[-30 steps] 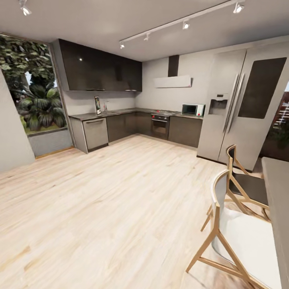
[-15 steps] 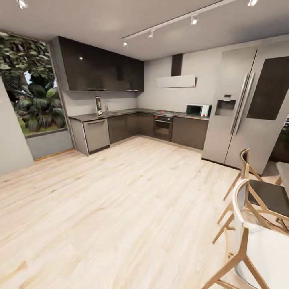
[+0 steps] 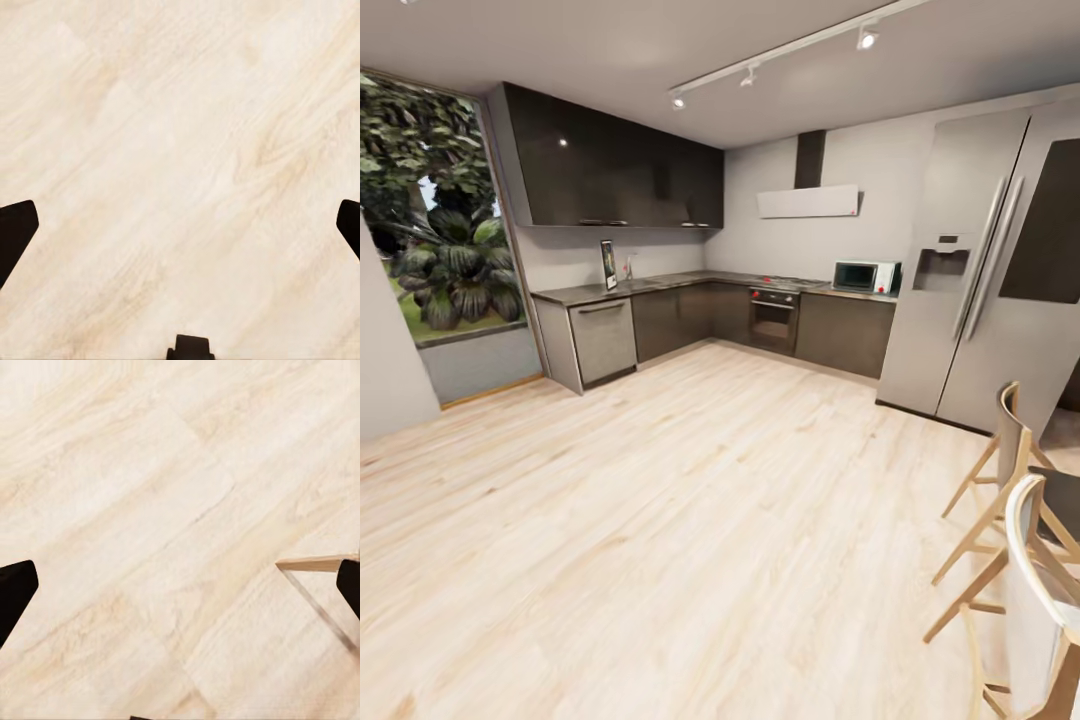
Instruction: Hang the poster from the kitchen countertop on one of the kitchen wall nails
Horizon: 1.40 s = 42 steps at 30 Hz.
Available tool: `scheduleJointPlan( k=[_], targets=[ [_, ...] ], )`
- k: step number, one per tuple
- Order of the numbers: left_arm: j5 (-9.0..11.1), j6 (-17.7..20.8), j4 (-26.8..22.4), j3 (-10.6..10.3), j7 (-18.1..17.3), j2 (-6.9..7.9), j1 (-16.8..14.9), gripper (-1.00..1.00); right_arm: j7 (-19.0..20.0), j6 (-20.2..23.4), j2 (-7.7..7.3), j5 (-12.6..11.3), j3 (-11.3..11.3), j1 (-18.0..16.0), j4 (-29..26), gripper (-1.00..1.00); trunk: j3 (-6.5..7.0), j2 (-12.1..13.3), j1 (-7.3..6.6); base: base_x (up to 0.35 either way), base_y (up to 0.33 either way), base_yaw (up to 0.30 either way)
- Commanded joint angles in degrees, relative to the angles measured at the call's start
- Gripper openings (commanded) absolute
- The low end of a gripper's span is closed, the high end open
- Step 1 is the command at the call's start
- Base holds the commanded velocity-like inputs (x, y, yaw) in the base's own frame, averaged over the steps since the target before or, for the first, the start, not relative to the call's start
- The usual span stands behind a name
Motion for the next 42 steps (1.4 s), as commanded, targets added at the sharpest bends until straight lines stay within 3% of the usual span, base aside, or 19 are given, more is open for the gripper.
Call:
scheduleJointPlan(
  k=[1, 42],
  targets=[
    [0.0, -0.1, -0.1, 0.0, 0.0, 0.02, 0.0, 1.0, 0.0, -0.1, -0.03, 0.3, 0.1, 0.0, 0.0, 1.0, -0.05, 0.0, 0.04, 0.321, 0.15, 0.0],
    [0.0, -0.1, 0.0, 0.0, 0.0, 0.03, 0.0, 1.0, 0.0, -0.1, -0.03, 0.3, 0.1, 0.0, 0.0, 1.0, -0.05, 0.0, 0.04, 0.333, 0.041, 0.0]
  ],
)
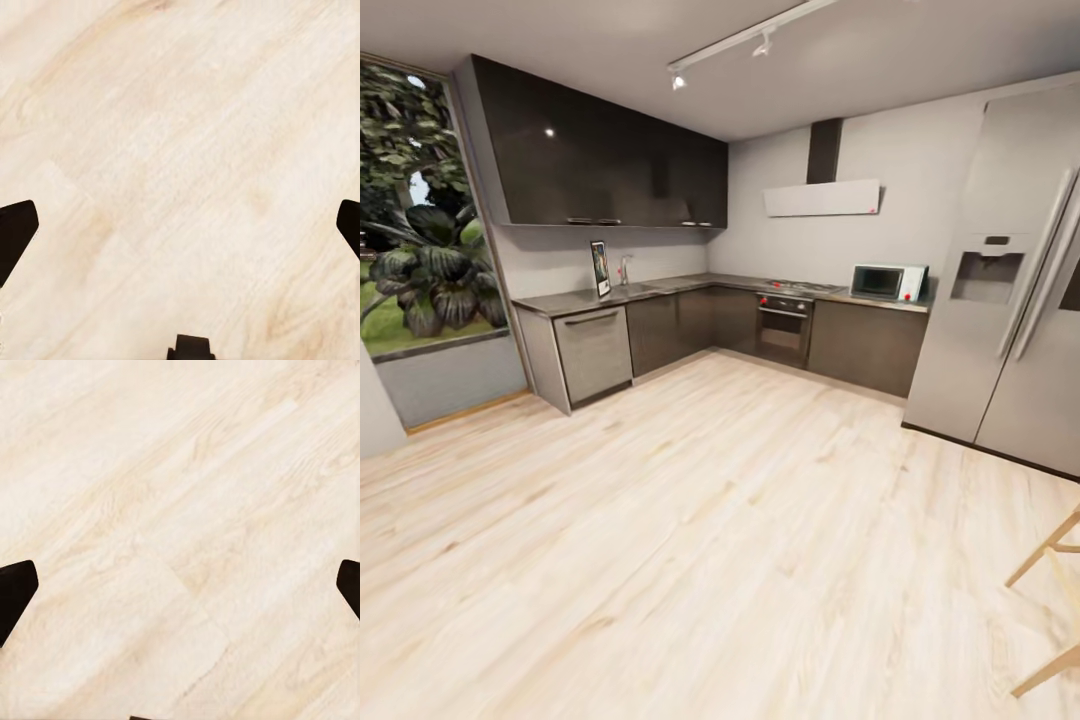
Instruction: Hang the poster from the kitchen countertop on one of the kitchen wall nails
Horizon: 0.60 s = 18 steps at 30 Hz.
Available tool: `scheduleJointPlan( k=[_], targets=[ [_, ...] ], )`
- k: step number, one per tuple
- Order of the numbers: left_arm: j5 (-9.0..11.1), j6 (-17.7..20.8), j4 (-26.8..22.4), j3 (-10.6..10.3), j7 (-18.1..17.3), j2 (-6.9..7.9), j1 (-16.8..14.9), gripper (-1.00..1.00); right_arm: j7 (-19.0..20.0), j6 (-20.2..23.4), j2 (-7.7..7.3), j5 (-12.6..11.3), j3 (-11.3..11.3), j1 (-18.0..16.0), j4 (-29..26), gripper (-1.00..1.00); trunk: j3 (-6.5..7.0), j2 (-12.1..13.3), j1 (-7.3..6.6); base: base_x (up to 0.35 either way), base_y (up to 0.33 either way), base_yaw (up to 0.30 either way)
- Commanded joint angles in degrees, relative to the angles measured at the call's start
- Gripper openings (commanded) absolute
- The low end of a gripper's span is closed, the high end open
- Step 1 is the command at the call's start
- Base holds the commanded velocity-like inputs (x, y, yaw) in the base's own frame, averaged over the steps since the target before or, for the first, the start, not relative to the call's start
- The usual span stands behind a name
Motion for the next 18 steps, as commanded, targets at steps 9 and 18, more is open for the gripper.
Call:
scheduleJointPlan(
  k=[9, 18],
  targets=[
    [0.0, -0.1, -0.1, 0.0, 0.0, 0.01, 0.0, 1.0, 0.0, -0.1, -0.06, 0.3, 0.1, 0.0, 0.0, 1.0, -0.05, 0.0, 0.04, 0.335, 0.133, 0.0],
    [0.0, -0.1, -0.1, 0.0, 0.0, 0.0, 0.0, 1.0, 0.0, -0.1, -0.11, 0.3, 0.1, 0.0, 0.0, 1.0, -0.05, 0.0, 0.04, 0.335, 0.135, 0.0]
  ],
)
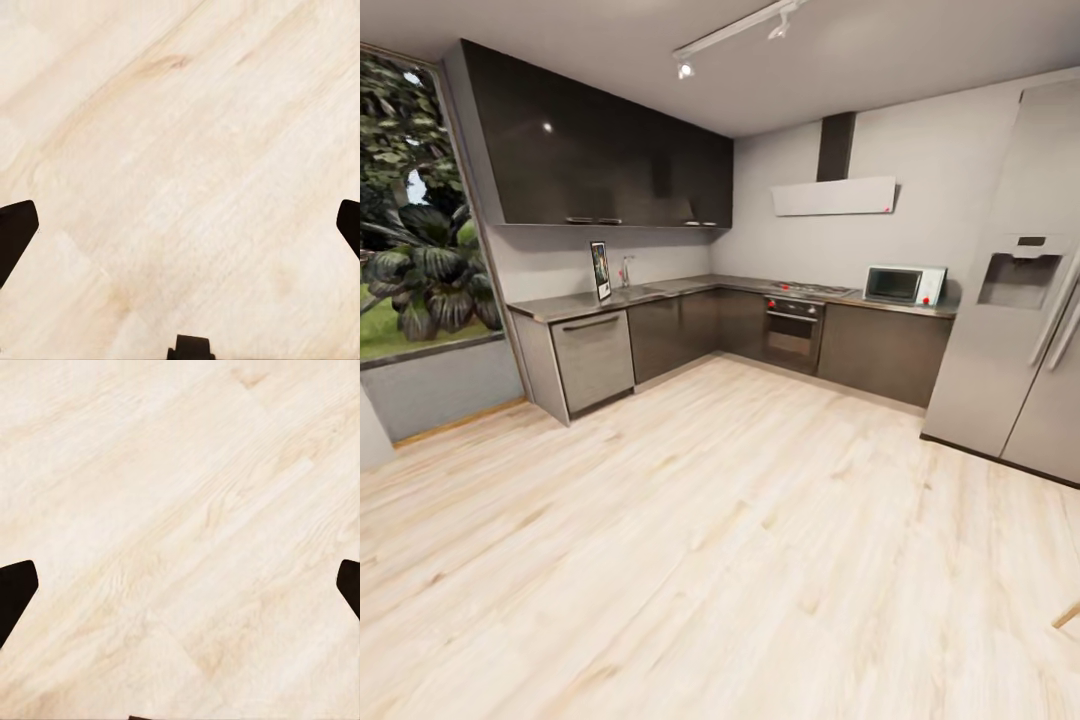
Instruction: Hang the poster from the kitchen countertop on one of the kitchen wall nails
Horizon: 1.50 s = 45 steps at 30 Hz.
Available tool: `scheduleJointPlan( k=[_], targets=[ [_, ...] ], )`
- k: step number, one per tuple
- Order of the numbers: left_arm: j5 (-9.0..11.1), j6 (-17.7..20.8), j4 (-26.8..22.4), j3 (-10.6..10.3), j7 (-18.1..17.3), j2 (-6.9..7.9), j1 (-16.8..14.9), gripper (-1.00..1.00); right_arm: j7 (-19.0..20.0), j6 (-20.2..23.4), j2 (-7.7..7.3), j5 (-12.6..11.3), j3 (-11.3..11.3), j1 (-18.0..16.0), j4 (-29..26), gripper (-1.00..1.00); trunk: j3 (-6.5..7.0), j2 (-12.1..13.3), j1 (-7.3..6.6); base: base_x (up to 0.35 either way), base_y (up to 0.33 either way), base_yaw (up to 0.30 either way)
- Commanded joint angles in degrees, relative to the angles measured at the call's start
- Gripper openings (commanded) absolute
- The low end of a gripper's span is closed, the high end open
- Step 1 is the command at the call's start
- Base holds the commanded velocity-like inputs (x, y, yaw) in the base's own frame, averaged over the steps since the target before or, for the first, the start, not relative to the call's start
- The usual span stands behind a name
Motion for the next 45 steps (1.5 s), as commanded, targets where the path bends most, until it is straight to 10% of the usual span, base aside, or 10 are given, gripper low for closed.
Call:
scheduleJointPlan(
  k=[1, 45],
  targets=[
    [0.0, -0.1, -0.1, 0.0, 0.0, -0.01, 0.0, 1.0, 0.0, -0.1, -0.03, 0.3, 0.1, 0.0, 0.0, 1.0, -0.05, 0.0, 0.04, 0.335, 0.135, 0.0],
    [-0.1, -0.1, 0.0, 0.0, 0.0, 0.04, 0.0, 1.0, 0.0, -0.2, -0.03, 0.3, 0.1, 0.0, 0.0, 1.0, -0.05, 0.0, 0.04, 0.336, 0.036, 0.131]
  ],
)
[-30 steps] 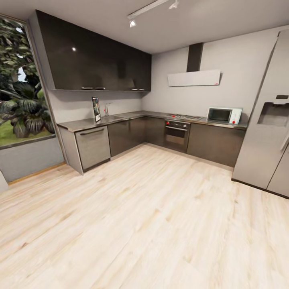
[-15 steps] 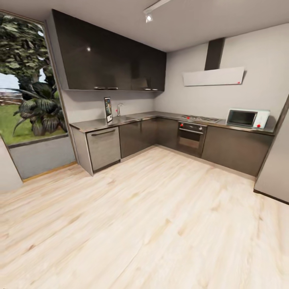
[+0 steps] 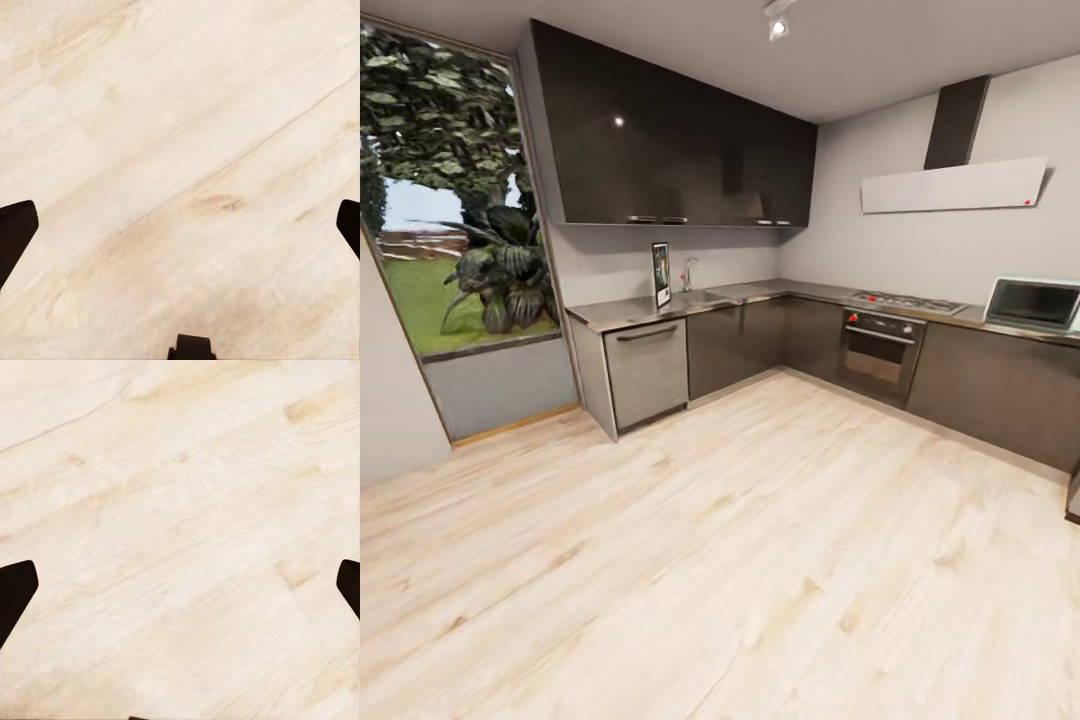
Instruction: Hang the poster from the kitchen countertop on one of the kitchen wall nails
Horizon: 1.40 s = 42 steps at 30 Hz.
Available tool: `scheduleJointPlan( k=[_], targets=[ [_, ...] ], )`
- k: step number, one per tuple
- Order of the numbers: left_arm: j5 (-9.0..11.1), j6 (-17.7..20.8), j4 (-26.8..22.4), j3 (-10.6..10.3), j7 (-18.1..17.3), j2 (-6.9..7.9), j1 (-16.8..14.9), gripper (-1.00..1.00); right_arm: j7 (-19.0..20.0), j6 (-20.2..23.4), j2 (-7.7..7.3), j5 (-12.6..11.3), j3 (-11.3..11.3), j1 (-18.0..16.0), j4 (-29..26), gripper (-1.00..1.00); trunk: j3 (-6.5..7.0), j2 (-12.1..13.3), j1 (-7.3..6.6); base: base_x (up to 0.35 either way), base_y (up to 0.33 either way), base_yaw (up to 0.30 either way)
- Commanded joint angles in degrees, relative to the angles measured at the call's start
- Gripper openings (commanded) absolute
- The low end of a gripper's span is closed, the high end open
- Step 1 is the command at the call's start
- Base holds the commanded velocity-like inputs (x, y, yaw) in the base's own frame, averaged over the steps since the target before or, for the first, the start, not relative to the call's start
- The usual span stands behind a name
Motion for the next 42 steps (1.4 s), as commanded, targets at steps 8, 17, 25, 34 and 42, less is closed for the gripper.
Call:
scheduleJointPlan(
  k=[8, 17, 25, 34, 42],
  targets=[
    [0.0, -0.1, -0.1, 0.0, 0.0, -0.01, 0.0, 1.0, 0.0, -0.1, -0.03, 0.3, 0.1, 0.0, 0.0, 1.0, -0.05, 0.0, 0.04, 0.336, -0.015, 0.008],
    [0.0, -0.1, -0.1, 0.0, 0.0, -0.01, 0.0, 1.0, 0.0, -0.1, -0.03, 0.3, 0.1, 0.0, 0.0, 1.0, -0.05, 0.0, 0.04, 0.336, -0.079, 0.0],
    [0.0, -0.1, -0.1, 0.1, 0.0, -0.01, 0.0, 1.0, 0.0, -0.1, -0.03, 0.3, 0.1, 0.0, 0.0, 1.0, -0.05, 0.0, 0.04, 0.336, -0.081, 0.0],
    [0.0, -0.1, -0.1, 0.0, 0.0, -0.01, 0.0, 1.0, 0.0, -0.1, -0.03, 0.3, 0.1, 0.0, 0.1, 1.0, -0.05, 0.0, 0.04, 0.336, -0.08, 0.004],
    [-0.1, -0.1, -0.1, 0.0, 0.0, -0.01, 0.0, 1.0, 0.0, -0.1, -0.03, 0.3, 0.1, 0.0, 0.1, 1.0, -0.05, 0.0, 0.04, 0.334, -0.095, 0.133]
  ],
)
